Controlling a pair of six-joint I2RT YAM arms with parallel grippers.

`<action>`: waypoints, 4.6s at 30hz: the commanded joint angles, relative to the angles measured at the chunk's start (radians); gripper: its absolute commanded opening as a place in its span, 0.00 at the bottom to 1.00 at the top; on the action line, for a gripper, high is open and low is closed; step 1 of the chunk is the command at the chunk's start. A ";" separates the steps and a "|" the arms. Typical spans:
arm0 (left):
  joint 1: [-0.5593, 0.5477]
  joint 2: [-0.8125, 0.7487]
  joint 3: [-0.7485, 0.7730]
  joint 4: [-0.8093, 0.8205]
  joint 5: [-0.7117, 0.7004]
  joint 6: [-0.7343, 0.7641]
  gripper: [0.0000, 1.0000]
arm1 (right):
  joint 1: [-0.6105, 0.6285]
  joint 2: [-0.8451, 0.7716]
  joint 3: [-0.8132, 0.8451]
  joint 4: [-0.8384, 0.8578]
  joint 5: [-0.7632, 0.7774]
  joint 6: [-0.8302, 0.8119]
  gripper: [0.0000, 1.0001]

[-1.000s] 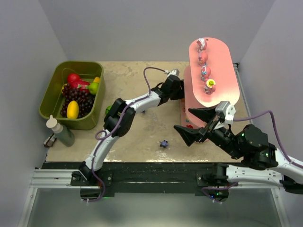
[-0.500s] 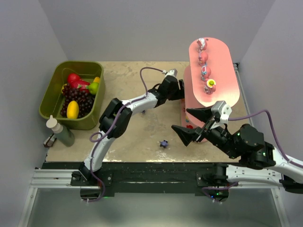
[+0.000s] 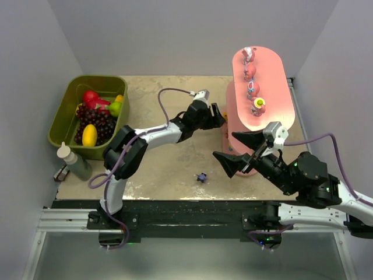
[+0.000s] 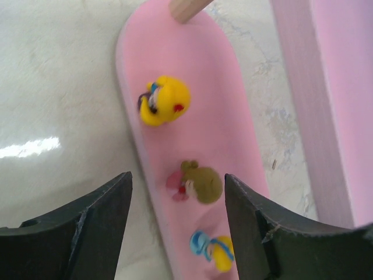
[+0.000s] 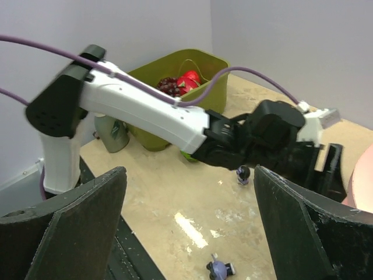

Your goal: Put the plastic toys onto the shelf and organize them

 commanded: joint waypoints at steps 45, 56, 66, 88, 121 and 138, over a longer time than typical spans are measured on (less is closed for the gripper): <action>-0.404 -0.724 -0.840 -0.056 -0.284 -0.754 0.73 | 0.005 -0.192 -0.041 0.064 0.118 0.231 0.96; -0.419 -0.565 -0.721 -0.225 -0.325 -0.871 0.64 | 0.003 -0.255 -0.064 0.039 0.129 0.235 0.95; -0.428 -0.471 -0.657 -0.272 -0.331 -0.931 0.62 | 0.003 -0.313 -0.100 0.041 0.141 0.233 0.95; -0.415 -0.442 -0.588 -0.297 -0.363 -0.716 0.28 | 0.003 -0.293 -0.069 0.030 0.130 0.215 0.95; -0.201 -0.669 -0.243 -0.561 0.006 -0.251 0.28 | 0.003 -0.267 -0.051 0.067 0.155 0.196 0.94; -0.198 -0.525 -0.022 -0.559 0.112 -0.217 0.24 | 0.005 -0.286 -0.058 0.067 0.155 0.192 0.94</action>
